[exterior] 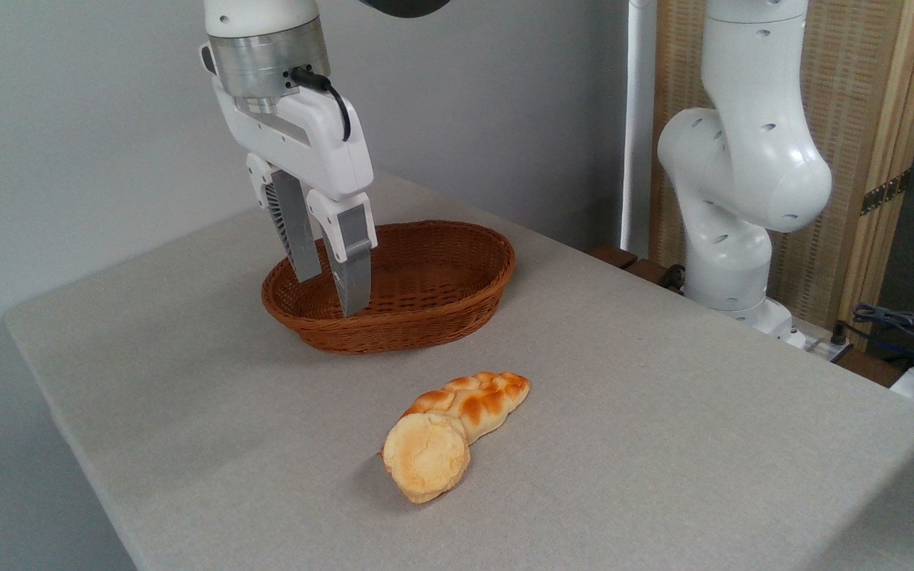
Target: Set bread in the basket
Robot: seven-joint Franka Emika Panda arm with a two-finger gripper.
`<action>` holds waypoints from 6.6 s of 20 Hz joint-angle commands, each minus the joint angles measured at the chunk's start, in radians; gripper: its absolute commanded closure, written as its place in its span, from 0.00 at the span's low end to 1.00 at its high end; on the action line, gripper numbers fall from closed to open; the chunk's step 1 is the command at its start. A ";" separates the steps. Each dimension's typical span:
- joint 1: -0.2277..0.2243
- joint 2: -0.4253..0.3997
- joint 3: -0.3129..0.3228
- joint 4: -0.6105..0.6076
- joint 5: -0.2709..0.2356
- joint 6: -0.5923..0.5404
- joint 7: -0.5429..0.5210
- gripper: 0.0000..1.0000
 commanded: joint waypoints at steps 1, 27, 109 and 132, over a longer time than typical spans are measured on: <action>0.002 0.001 0.006 0.017 -0.018 -0.035 0.001 0.00; 0.005 -0.030 0.086 -0.141 -0.008 0.026 0.089 0.00; -0.040 -0.027 -0.284 -0.317 -0.206 0.242 -0.032 0.00; -0.026 -0.099 0.005 -0.162 -0.003 0.086 0.040 0.00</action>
